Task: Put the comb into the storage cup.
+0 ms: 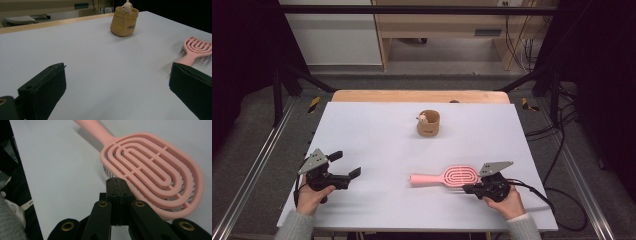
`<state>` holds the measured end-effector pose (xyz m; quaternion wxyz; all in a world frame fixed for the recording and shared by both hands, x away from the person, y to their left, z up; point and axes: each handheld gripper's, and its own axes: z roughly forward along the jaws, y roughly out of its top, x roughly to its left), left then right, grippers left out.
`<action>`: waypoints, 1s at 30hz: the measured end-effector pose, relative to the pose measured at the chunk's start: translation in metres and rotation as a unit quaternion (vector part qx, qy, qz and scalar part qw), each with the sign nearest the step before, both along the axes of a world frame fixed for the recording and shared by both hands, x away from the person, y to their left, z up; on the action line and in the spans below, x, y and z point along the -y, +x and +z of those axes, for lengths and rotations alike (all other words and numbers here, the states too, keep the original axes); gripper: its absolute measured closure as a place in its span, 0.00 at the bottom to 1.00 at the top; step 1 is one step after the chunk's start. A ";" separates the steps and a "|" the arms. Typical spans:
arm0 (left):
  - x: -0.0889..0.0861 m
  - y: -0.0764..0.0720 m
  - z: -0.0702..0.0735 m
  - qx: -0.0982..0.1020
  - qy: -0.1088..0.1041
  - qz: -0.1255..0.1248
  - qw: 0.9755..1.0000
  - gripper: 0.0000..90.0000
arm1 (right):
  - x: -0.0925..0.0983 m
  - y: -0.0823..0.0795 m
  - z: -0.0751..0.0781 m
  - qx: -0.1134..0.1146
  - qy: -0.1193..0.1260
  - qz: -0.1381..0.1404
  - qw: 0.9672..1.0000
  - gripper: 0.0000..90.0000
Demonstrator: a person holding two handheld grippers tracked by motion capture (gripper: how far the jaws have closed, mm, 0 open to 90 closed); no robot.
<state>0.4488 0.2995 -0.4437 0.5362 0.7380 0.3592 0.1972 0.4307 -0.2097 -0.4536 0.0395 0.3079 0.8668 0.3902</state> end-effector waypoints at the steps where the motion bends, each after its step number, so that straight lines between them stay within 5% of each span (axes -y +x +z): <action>1: 0.000 0.000 0.000 0.000 0.000 0.000 1.000 0.01 | 0.000 0.000 0.000 -0.002 0.003 -0.004 1.000 1.00; 30: 0.001 0.000 0.000 -0.001 0.002 0.001 1.000 0.01 | 0.009 0.012 -0.005 0.025 -0.010 -0.099 0.995 0.99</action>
